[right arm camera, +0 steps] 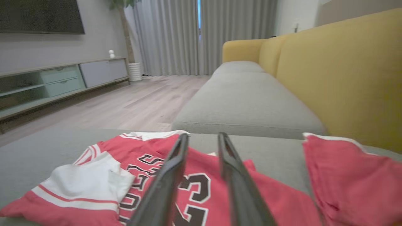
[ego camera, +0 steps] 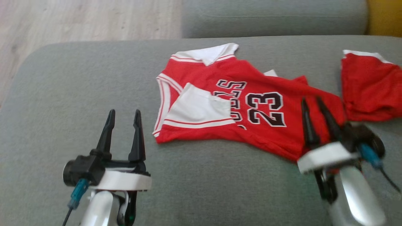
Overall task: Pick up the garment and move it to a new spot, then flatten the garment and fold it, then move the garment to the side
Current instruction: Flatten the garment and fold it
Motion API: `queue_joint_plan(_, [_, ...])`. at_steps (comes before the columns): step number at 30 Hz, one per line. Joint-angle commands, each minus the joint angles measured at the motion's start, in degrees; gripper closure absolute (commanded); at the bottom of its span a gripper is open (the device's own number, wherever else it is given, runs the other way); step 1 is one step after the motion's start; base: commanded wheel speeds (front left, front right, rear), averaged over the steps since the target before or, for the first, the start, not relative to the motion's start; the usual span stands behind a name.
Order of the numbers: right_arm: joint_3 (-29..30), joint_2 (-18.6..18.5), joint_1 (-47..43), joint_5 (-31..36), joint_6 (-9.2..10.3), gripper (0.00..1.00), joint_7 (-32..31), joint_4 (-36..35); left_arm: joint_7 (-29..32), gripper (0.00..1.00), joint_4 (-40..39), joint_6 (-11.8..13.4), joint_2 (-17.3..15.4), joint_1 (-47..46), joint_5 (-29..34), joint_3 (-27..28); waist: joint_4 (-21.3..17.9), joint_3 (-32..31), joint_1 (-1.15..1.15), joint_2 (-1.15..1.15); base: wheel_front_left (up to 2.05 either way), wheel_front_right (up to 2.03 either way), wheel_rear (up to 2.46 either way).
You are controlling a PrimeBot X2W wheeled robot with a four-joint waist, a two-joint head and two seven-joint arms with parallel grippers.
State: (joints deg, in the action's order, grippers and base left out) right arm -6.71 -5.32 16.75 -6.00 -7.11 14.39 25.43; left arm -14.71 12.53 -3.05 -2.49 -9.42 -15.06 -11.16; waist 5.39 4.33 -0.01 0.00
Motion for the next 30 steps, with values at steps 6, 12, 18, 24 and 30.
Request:
queue_joint_plan(6, [5.03, 2.4, -9.31, 2.37, -0.37, 0.0, 0.6, -11.5, -0.29, 0.0, -1.65, -0.77, -0.39, 0.34, 0.39, 2.48, -3.32, -0.71, 0.01, 0.0, 0.0, 0.0, 0.0])
queue_joint_plan(12, [4.63, 2.43, -11.34, 0.75, -0.37, 0.0, 0.61, -13.11, -0.29, 0.0, -1.45, -1.19, -0.39, 0.93, 0.8, 2.62, -3.9, -0.69, 0.01, 0.0, 0.0, 0.0, 0.0])
queue_joint_plan(18, [4.95, 2.43, -10.61, 0.58, -0.37, 0.0, 0.61, -13.54, -0.29, 0.0, -1.61, -1.41, -0.39, 0.77, 1.19, 2.51, -3.64, -0.5, 0.01, 0.0, 0.0, 0.0, 0.0])
queue_joint_plan(24, [4.51, 2.44, -9.55, 1.75, -0.37, 0.0, 0.61, -13.83, -0.29, 0.0, -2.01, -1.5, -0.39, 0.13, 1.14, 1.74, -2.2, 0.81, 0.01, 0.0, 0.0, 0.0, 0.0])
queue_joint_plan(30, [0.22, 2.44, -4.88, 4.29, -0.37, 0.0, -1.04, -11.22, -0.29, 0.0, -2.16, -1.6, -0.39, -1.64, 0.9, 0.73, 0.64, 3.98, 0.01, 0.0, 0.0, 0.0, 0.0])
